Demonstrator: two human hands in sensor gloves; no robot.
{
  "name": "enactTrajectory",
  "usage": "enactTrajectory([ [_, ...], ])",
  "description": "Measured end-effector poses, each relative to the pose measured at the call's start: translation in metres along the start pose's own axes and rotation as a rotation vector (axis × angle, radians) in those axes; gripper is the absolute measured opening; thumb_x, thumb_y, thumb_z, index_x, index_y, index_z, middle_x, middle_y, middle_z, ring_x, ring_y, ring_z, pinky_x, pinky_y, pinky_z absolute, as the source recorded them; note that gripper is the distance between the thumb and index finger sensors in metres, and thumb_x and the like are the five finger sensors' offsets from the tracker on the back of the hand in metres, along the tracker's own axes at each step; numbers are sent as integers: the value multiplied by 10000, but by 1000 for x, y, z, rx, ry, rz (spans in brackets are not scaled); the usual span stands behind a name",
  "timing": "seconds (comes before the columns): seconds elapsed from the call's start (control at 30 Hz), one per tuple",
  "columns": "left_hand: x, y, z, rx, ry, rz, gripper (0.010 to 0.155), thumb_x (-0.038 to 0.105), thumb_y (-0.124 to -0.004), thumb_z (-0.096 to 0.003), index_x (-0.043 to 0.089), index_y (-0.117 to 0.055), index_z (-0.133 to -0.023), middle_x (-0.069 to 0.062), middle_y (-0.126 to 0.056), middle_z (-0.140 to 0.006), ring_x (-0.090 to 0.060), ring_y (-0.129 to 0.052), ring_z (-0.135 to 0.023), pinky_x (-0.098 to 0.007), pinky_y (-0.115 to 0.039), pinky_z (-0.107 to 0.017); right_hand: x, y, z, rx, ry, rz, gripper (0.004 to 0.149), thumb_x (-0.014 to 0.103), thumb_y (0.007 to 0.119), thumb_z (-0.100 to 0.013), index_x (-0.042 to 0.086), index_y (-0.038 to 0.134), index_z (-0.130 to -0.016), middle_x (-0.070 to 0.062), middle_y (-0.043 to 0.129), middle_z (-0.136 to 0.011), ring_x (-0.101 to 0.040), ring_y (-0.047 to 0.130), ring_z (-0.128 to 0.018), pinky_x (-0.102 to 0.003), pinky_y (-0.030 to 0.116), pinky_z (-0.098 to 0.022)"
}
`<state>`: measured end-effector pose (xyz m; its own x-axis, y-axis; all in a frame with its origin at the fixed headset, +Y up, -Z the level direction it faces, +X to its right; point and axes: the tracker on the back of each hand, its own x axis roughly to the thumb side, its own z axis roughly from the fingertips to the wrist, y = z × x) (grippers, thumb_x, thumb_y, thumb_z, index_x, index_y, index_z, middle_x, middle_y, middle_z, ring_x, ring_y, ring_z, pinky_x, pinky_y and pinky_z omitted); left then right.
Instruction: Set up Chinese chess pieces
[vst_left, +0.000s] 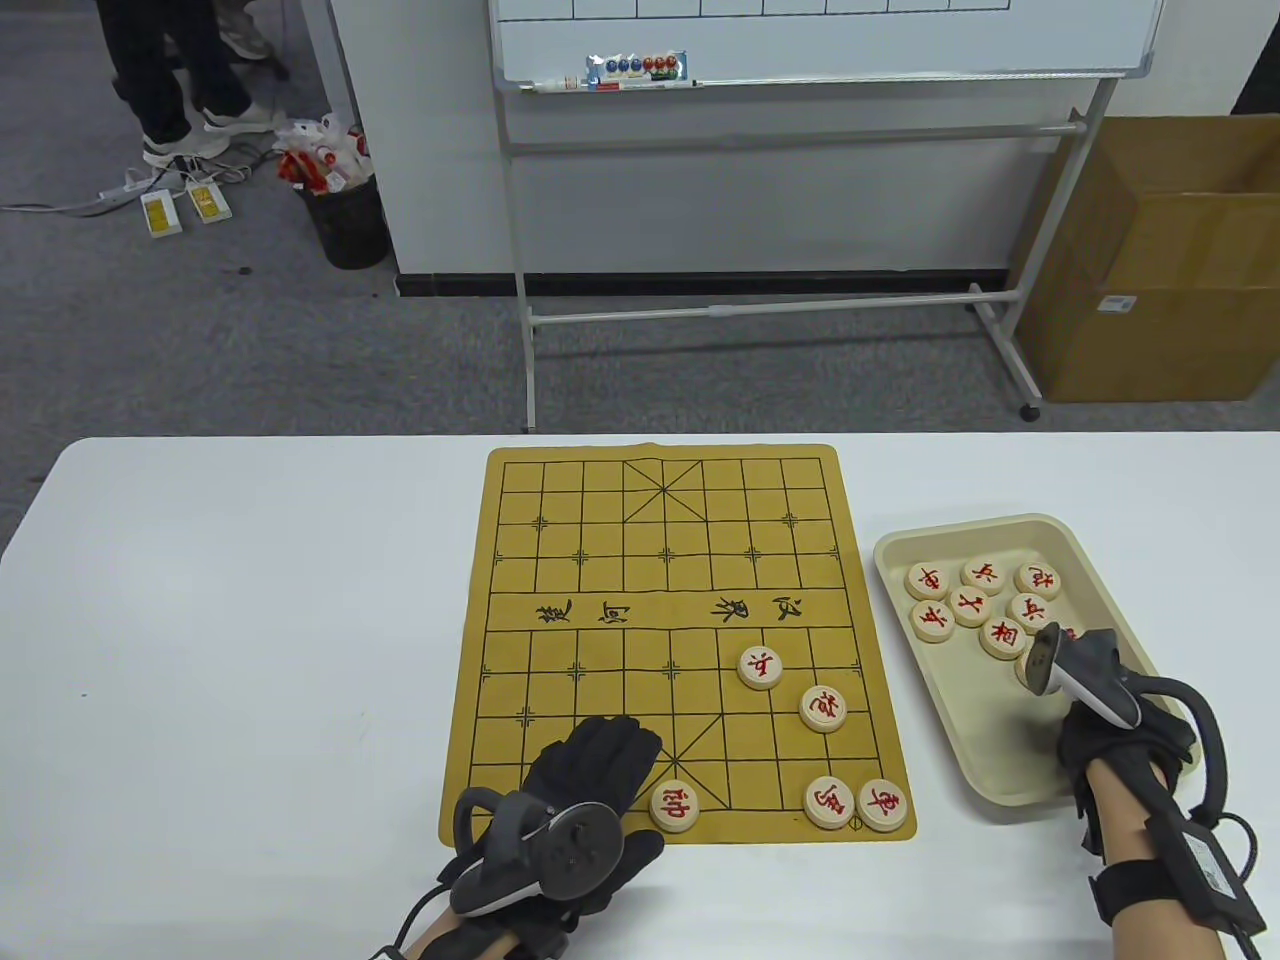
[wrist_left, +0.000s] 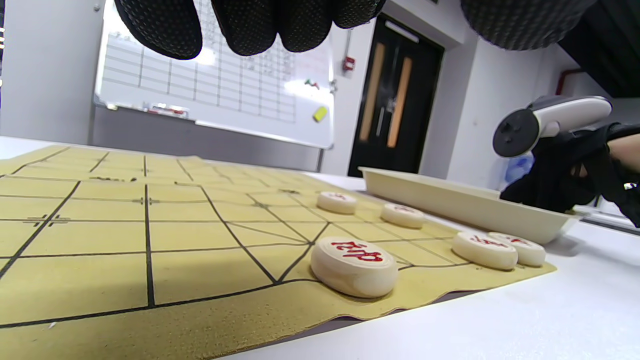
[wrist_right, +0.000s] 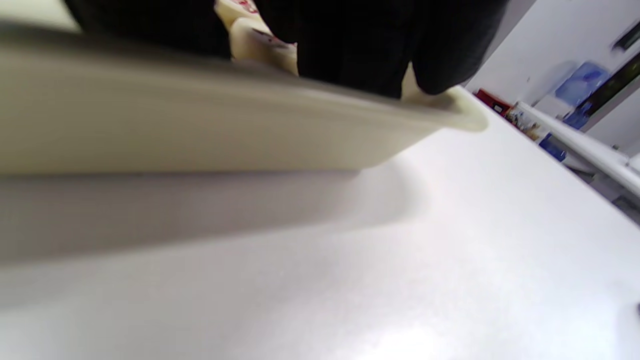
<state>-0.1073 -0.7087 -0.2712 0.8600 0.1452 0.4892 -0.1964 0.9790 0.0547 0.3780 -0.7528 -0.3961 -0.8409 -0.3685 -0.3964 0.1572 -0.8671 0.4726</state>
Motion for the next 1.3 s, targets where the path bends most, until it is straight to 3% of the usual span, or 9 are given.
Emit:
enactTrajectory([
  [0.1,0,0,0,2,0,1,853,597,-656,-387,232,-360,-1099,-76,-439,-1180,-342,-506,-1107,-596,-575,-762,-1,0,0,-21,-9,-7,899,428,844,-449,87,374,-1135,-147,745,-1051,-300,921,-885,-569,637,-740],
  [0.27,0,0,0,4,0,2,853,598,-655,-388,233,-357,-1099,-75,-437,-1180,-342,-506,-1107,-596,-576,-762,-5,-12,11,-146,-26,-43,851,427,858,-434,99,466,-1114,-140,748,-1047,-315,925,-872,-580,639,-738],
  [0.43,0,0,0,8,1,6,852,598,-654,-389,233,-356,-1099,-75,-436,-1180,-342,-503,-1108,-596,-575,-762,2,-43,42,-357,-148,-115,695,443,875,-415,168,667,-1019,-141,779,-1026,-313,946,-844,-580,667,-721],
  [0.7,2,0,0,10,-1,5,853,599,-654,-387,234,-357,-1099,-74,-437,-1180,-339,-505,-1108,-595,-576,-762,61,-78,106,-551,-443,-145,664,427,874,-416,183,719,-1014,-141,745,-1048,-325,912,-863,-575,665,-721],
  [0.8,2,0,0,8,-4,3,853,599,-654,-387,236,-357,-1099,-74,-438,-1180,-340,-505,-1108,-596,-576,-762,92,-83,114,-539,-529,-127,666,431,869,-417,189,714,-1018,-133,750,-1046,-326,910,-864,-574,661,-726],
  [0.93,2,0,1,14,-3,5,855,599,-653,-387,234,-352,-1099,-73,-437,-1180,-338,-506,-1107,-594,-576,-763,134,-84,107,-489,-602,-86,672,435,865,-417,192,703,-1023,-116,760,-1047,-300,921,-872,-604,623,-737],
  [1.1,2,0,1,9,-4,8,855,598,-653,-388,235,-350,-1099,-76,-437,-1180,-340,-506,-1107,-595,-576,-762,168,-78,80,-413,-564,-28,665,436,866,-416,213,701,-1021,-90,765,-1049,-284,919,-884,-649,544,-754],
  [1.3,2,0,1,8,-9,11,854,598,-653,-388,236,-348,-1099,-72,-438,-1180,-339,-507,-1107,-594,-573,-765,183,-63,55,-368,-521,22,661,447,861,-412,221,704,-1013,-79,778,-1037,-266,931,-868,-646,538,-757],
])
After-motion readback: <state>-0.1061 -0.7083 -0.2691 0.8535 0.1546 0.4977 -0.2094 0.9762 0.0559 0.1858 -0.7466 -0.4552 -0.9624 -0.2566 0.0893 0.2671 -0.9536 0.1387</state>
